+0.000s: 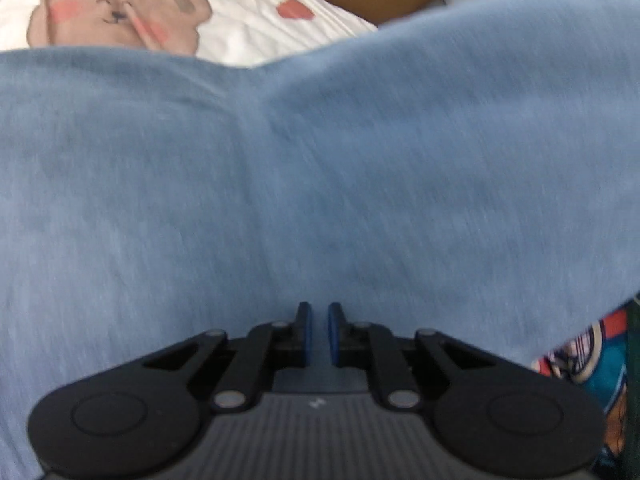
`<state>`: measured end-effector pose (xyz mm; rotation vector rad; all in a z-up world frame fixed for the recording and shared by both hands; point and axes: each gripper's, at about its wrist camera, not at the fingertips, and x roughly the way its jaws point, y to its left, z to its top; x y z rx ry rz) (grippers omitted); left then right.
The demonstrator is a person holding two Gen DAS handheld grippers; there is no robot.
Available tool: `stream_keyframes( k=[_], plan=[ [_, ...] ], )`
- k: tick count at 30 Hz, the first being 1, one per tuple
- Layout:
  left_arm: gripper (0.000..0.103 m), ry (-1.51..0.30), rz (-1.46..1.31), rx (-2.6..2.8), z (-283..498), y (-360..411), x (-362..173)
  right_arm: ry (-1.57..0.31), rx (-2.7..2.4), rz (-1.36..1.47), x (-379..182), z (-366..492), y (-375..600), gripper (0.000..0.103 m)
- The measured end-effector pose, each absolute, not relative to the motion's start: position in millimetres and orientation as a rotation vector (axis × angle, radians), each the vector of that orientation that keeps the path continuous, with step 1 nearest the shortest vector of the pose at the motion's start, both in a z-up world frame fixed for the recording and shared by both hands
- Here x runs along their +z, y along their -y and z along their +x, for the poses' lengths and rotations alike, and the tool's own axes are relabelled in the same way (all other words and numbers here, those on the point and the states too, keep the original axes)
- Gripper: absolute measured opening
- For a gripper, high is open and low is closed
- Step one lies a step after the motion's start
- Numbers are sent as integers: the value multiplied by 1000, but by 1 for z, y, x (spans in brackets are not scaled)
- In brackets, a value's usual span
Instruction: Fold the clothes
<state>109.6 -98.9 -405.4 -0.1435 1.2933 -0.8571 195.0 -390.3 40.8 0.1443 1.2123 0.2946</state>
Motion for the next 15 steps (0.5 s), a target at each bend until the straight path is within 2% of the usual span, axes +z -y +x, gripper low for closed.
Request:
stream_keyframes(
  k=[10, 11, 12, 15],
  plan=[
    [11, -1376, -180, -950, 95, 76, -410, -1268, 363, 19, 51, 243, 312, 9],
    [15, -1354, -190, -929, 95, 71, -406, -1273, 370, 6, 53, 247, 305, 9],
    [26, -1328, -195, -907, 95, 66, -401, -1278, 376, -7, 55, 251, 296, 9],
    [41, -1250, -255, -855, 102, 48, -386, -1292, 392, -49, 59, 259, 270, 9]
  ],
)
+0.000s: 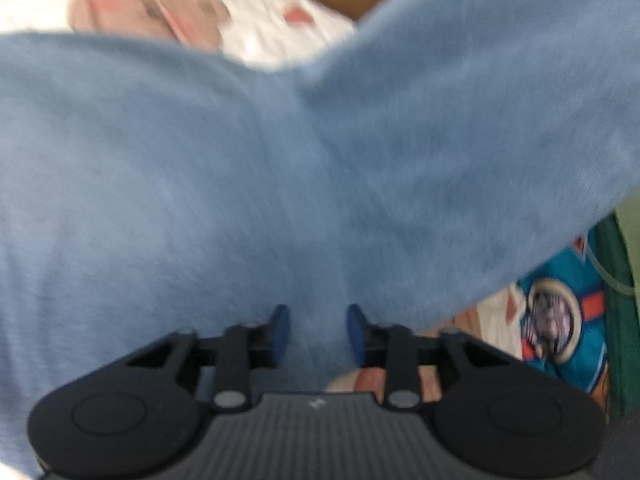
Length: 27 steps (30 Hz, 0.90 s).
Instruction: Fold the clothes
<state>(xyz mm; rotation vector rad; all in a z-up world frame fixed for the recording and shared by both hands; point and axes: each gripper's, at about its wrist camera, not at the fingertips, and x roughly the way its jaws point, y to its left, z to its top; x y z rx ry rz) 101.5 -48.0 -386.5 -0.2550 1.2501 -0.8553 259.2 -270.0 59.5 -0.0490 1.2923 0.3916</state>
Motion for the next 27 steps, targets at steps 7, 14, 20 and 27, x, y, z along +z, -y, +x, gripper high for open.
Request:
stream_keyframes(
  k=[7, 14, 20, 27],
  plan=[
    [73, -1099, -334, -650, 120, -9, -361, -1334, 448, -93, 52, 272, 214, 9],
    [92, -982, -420, -446, 134, -68, -342, -1351, 513, -109, 42, 280, 168, 9],
    [92, -977, -463, -352, 134, -110, -346, -1359, 556, -101, 27, 289, 139, 9],
    [92, -933, -544, -243, 124, -153, -342, -1379, 636, -59, -14, 297, 110, 9]
  ],
)
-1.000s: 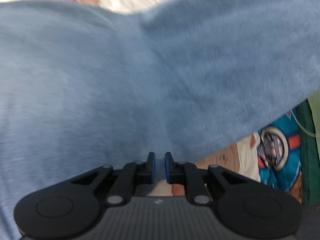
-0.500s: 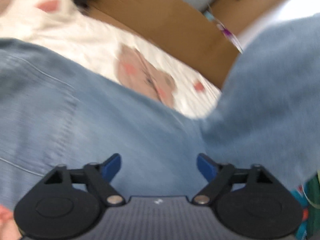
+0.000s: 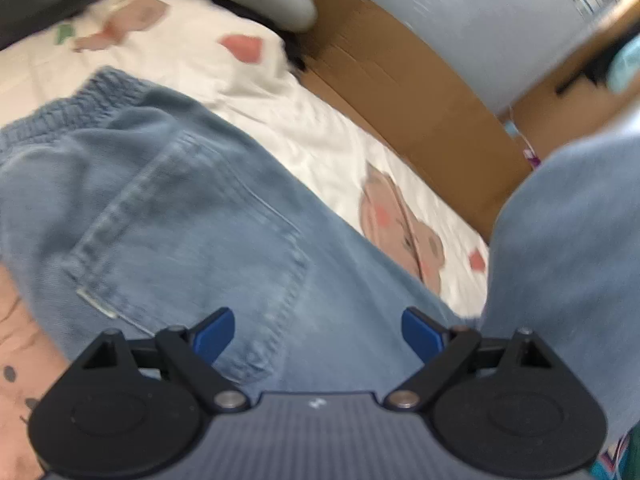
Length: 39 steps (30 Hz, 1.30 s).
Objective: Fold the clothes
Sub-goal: 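Lay the hem onto the waistband with the right gripper and open it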
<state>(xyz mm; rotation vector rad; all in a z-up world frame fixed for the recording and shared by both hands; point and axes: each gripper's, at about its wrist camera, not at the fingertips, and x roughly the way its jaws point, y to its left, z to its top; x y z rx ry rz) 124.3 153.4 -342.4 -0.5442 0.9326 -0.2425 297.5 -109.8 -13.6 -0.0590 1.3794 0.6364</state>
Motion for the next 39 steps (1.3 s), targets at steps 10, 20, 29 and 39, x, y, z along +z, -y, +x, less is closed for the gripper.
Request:
stream_keyframes(
  k=[10, 20, 29, 39],
  plan=[
    [92, -847, -586, -118, 123, -185, -333, -1358, 679, 30, -72, 300, 79, 9],
    [92, -832, -589, -85, 123, -192, -331, -1246, 700, 111, -66, 301, 69, 9],
    [92, -832, -606, -27, 118, -206, -329, -1295, 639, 243, -139, 301, 41, 9],
    [92, -810, -635, 73, 115, -232, -324, -1335, 651, 301, -185, 316, -4, 13]
  ],
)
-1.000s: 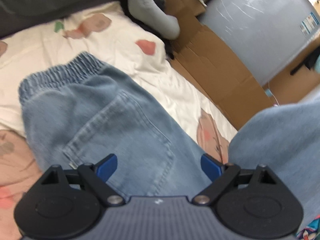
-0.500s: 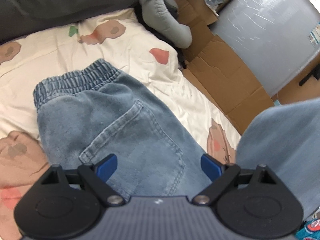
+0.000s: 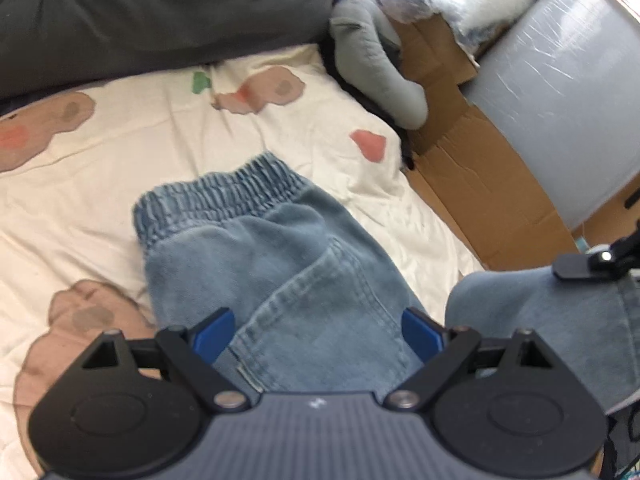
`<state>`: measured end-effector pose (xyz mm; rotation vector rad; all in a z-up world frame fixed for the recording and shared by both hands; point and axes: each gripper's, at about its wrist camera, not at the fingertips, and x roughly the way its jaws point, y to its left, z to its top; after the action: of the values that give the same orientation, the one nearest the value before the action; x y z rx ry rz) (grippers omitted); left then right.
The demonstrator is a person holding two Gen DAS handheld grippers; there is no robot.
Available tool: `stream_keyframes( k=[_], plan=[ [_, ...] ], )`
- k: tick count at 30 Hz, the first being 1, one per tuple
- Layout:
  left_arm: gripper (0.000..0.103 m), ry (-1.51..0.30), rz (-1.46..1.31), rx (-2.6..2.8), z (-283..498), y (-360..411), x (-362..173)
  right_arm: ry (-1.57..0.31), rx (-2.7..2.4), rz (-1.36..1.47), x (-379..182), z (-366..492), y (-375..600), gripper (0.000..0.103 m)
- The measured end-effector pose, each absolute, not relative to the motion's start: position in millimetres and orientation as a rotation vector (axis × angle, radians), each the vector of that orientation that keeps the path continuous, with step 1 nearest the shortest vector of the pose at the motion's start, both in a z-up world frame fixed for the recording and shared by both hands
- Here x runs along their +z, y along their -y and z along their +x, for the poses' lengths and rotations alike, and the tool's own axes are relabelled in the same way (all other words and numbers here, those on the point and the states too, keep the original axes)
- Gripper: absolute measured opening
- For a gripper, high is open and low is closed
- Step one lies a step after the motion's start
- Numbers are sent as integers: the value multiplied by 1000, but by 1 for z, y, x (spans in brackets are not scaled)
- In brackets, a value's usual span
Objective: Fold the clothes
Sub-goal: 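Lay the hem onto the waistband with the right gripper and open it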
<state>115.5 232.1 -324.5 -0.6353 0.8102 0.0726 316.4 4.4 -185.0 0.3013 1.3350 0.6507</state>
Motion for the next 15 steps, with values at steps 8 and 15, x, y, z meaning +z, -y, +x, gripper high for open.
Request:
stream_keyframes(
  k=[8, 15],
  plan=[
    [92, -840, -549, 197, 121, -234, -321, -1451, 652, 230, -227, 351, -72, 17],
    [92, -839, -515, 252, 120, -242, -319, -1506, 692, 165, -249, 354, -126, 21]
  ],
)
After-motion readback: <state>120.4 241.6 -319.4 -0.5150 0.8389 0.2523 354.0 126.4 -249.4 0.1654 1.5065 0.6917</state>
